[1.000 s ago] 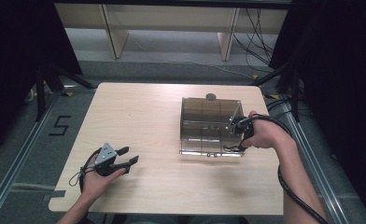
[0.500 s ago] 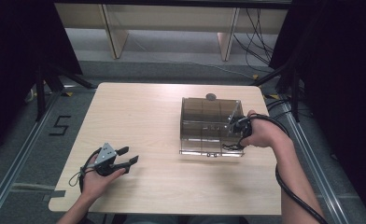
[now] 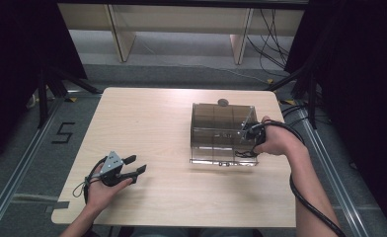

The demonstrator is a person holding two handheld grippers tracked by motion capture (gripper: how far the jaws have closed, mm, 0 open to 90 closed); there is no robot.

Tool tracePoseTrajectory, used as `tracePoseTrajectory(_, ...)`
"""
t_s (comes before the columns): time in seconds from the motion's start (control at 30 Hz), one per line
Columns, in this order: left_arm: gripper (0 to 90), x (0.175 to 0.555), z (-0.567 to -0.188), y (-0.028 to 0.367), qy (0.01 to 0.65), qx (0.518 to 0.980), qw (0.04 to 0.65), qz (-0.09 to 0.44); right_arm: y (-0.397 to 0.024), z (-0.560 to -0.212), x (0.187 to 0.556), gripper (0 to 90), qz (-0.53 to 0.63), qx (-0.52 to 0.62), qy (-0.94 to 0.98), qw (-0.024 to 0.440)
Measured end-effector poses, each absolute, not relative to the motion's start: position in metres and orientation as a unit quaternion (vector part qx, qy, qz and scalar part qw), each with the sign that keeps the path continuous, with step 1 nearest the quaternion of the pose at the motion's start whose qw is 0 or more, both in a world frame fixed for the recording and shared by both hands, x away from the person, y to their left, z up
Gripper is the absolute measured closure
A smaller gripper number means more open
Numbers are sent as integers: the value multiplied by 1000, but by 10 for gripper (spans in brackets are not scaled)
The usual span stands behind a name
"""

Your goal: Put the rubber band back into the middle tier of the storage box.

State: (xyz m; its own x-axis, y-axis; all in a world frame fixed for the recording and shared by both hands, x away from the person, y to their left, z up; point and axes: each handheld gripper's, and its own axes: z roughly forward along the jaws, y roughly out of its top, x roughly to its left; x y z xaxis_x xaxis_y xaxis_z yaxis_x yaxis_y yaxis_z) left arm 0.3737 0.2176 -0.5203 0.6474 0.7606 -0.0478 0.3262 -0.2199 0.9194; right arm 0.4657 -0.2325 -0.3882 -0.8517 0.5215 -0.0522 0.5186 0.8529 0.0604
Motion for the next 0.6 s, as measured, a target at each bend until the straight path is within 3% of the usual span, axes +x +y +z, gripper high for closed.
tracePoseTrajectory(0.6,411,374,-520,218,361,752,509,213,-236,-397,474,886,6,267,963,43)
